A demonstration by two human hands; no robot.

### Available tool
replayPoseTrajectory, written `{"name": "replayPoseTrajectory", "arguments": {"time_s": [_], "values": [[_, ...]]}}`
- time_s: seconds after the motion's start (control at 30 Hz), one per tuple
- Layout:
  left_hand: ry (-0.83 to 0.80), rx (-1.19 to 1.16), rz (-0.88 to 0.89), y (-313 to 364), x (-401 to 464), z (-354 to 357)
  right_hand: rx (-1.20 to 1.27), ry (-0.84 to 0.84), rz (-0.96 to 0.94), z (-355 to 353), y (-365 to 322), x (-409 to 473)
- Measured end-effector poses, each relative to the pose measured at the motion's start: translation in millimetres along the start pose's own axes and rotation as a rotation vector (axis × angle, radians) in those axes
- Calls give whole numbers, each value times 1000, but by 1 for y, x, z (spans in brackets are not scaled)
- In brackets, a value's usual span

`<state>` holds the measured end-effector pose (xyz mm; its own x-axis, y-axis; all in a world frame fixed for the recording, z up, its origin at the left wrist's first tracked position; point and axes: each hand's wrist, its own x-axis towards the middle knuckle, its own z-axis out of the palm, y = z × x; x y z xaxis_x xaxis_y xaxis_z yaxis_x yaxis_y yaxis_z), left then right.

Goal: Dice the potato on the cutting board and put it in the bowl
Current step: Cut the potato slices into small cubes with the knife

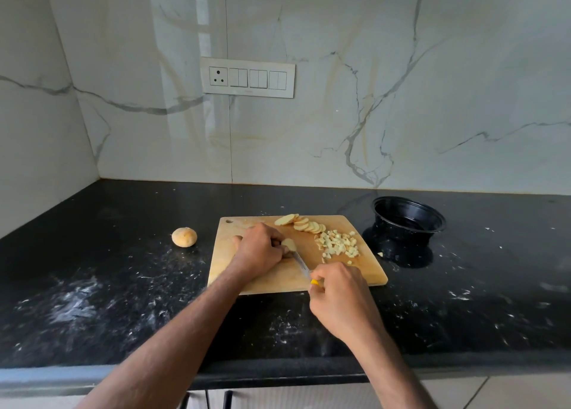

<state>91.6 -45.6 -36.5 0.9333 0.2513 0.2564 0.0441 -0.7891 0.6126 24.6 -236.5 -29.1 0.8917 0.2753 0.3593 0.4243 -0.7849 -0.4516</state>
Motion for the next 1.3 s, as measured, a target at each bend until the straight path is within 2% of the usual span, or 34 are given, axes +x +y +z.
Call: {"name": "replayPoseTrajectory", "arguments": {"time_s": [0.23, 0.4, 1.03, 1.3], "values": [[37, -103, -22, -1, -3, -4, 132, 176, 30, 1, -7, 16], [20, -110, -10, -1, -3, -7, 159, 171, 26, 24, -18, 30], [13, -79, 1, -6, 3, -2, -44, 43, -17, 38, -26, 54], [23, -71, -2, -7, 4, -1, -3, 7, -57, 27, -14, 20]]}}
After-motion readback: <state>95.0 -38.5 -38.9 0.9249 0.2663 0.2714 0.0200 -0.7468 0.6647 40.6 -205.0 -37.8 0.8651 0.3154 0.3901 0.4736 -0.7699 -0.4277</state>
